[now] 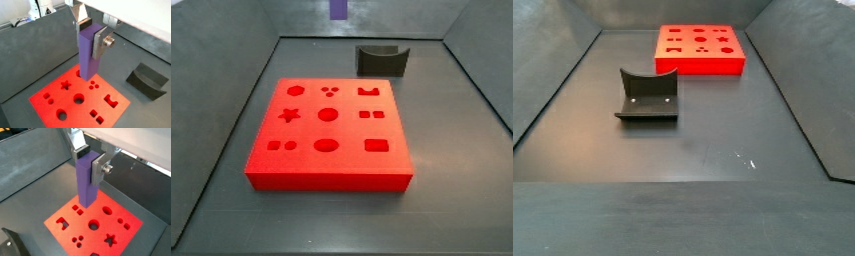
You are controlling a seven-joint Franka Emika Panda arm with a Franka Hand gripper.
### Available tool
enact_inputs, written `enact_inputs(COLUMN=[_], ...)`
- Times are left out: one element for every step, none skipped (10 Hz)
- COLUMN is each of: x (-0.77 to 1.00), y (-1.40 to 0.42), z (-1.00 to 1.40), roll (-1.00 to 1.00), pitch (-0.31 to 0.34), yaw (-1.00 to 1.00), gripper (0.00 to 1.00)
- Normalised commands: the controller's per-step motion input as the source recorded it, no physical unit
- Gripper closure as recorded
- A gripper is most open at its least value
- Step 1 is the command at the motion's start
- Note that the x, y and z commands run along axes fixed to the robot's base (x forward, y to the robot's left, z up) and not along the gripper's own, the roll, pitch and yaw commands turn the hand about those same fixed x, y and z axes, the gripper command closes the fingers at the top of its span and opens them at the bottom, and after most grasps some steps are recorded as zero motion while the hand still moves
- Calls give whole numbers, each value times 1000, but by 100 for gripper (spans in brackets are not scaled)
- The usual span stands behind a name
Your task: Insert the rectangle object.
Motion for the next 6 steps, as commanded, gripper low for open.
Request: enact_inputs(x=[566,500,517,517,517,566], y=[-377,-523,-654,-711,-717,-669], z=[-914,-1000,-966,-980,-971,-869], roll=[0,16,50,63,60,23], pitch=[-170,-180,-109,-81,-90,-99], yaw=[-269,-237,-166,-123,-117,-126], gripper=[100,100,100,100,100,100])
